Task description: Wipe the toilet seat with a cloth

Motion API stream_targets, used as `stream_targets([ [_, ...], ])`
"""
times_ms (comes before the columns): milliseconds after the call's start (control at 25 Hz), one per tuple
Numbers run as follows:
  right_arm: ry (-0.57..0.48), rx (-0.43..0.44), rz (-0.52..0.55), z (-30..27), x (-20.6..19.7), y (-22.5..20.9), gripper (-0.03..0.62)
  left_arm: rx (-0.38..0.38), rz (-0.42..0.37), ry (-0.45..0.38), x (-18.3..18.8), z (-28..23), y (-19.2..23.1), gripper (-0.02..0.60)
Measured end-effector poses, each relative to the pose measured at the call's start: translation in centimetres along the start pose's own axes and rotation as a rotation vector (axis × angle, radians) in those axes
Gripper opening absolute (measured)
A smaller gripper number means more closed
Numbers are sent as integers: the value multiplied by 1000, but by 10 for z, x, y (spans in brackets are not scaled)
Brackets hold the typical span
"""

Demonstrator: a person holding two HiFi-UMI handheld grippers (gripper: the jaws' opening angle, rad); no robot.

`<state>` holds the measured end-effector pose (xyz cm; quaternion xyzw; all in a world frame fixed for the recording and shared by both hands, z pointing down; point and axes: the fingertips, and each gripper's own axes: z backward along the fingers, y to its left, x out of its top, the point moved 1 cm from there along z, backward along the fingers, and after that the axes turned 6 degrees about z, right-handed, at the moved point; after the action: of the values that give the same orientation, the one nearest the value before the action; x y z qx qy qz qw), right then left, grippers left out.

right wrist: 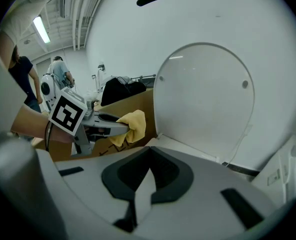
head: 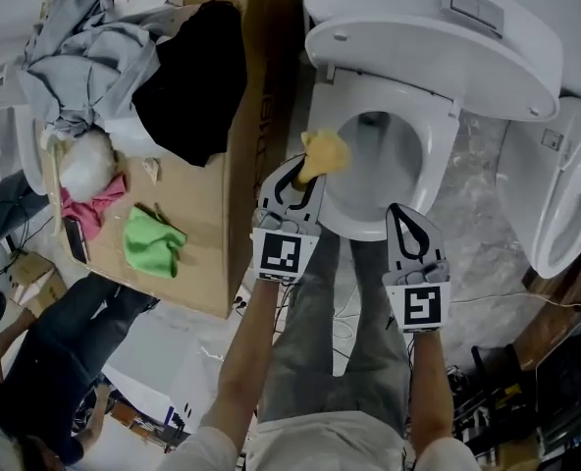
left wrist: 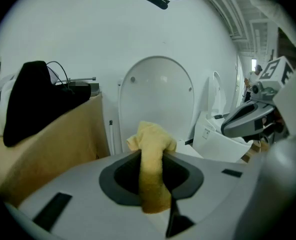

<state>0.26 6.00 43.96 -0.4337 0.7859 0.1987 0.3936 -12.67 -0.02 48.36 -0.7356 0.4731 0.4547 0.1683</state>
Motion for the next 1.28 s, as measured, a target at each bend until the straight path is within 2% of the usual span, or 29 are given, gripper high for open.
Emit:
stream_targets([
  [280, 27, 26, 3, -25, -30, -5, 8, 15, 3, 67, -46, -33, 9, 103],
  [800, 58, 48, -1, -39, -61, -20, 8, 112, 9, 214, -110, -74, 25, 103],
  [1040, 58, 39, -11, -39, -64, -34, 8, 175, 44, 352, -144, -91, 32, 103],
  [1280, 55, 36, -18, -36, -67, -40, 8, 197, 67, 389, -150, -101, 37, 103],
])
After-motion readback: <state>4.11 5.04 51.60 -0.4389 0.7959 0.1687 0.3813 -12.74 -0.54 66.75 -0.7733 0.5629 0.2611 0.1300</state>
